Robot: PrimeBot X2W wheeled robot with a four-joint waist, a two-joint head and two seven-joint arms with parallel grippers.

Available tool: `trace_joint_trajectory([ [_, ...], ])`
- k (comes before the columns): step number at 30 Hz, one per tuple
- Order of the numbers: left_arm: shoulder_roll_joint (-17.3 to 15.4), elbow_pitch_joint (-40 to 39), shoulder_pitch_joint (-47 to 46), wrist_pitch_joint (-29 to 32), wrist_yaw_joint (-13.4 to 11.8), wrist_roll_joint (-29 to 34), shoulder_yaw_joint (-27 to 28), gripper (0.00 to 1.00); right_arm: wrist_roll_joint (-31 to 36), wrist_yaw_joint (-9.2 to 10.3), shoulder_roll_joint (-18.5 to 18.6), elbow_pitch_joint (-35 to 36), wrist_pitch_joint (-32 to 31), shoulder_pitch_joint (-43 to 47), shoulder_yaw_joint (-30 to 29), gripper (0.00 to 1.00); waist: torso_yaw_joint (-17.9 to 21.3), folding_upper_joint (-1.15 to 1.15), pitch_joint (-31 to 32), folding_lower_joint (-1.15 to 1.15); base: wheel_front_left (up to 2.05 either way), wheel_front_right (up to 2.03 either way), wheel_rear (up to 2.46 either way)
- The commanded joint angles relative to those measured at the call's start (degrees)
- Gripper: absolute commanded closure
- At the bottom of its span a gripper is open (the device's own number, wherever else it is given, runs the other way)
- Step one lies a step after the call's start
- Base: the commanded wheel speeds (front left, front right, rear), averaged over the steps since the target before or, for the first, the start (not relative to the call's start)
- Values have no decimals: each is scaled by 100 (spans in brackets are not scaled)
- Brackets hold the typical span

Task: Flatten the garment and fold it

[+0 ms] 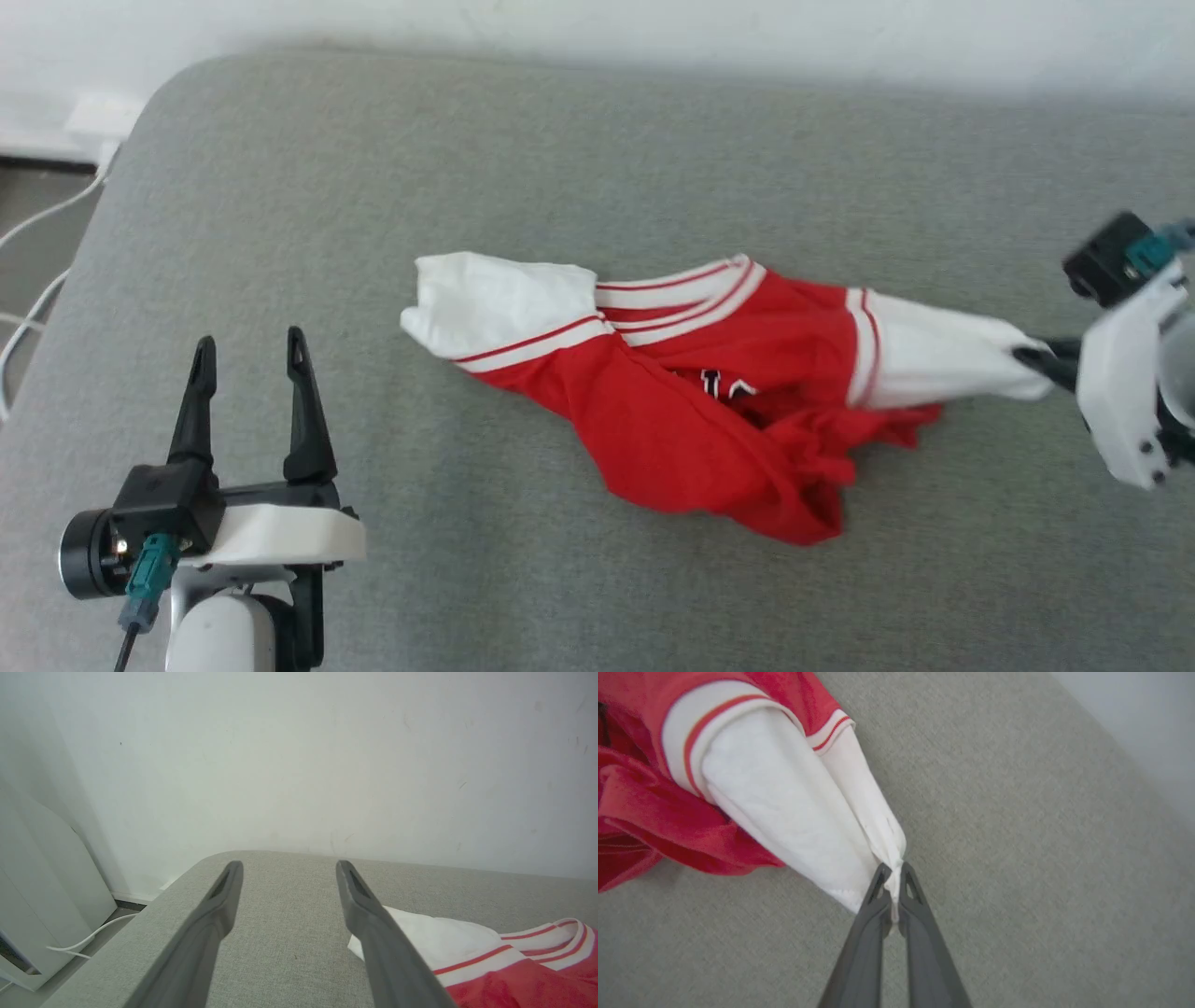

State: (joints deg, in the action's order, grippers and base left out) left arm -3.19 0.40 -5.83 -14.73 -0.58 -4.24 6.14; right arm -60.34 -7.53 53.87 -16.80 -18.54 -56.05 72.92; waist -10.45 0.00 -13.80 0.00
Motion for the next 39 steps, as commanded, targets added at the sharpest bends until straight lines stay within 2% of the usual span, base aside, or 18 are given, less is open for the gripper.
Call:
trace_joint_trajectory([
  [1,26,-17,66,-27,18,50,33,0,-80,4,70,11,20,136,5,100,304,0,273,0,0,0,0],
  [4,27,-5,96,-27,53,78,33,0,-204,4,317,-38,-4,511,0,100,372,0,318,0,0,0,0],
  [8,28,35,104,-27,70,101,-1,0,-345,4,404,-200,-110,1087,10,100,391,0,352,0,0,0,0],
  [13,29,110,110,-27,84,122,-61,0,-393,4,182,-466,-315,1683,22,100,362,0,358,0,0,0,0],
  [16,29,158,112,-27,89,135,-67,0,-432,4,-23,-615,-210,1814,-42,100,372,0,386,0,0,0,0],
  [17,28,177,124,-27,92,144,-59,0,-426,4,-86,-667,-125,1818,-96,72,388,0,406,0,0,0,0],
  [18,18,196,140,-27,96,155,-46,0,-398,4,-142,-719,-10,1804,-166,0,413,0,438,0,0,0,0],
  [25,-323,244,-63,-27,228,305,6,0,11,4,-310,-733,1392,1631,-939,0,667,0,643,0,0,0,0],
  [30,-674,474,-721,-27,491,296,-109,0,475,4,-286,-669,2182,1714,-1623,0,797,0,733,0,0,0,0],
  [34,-1000,950,-1591,192,714,302,-565,0,965,4,-474,-722,2840,1974,-2360,0,906,0,728,0,0,0,0],
  [39,-1360,1611,-2726,1207,800,-108,-1398,0,1834,4,-1026,-689,3230,2429,-3539,0,1128,0,643,0,0,0,0],
])
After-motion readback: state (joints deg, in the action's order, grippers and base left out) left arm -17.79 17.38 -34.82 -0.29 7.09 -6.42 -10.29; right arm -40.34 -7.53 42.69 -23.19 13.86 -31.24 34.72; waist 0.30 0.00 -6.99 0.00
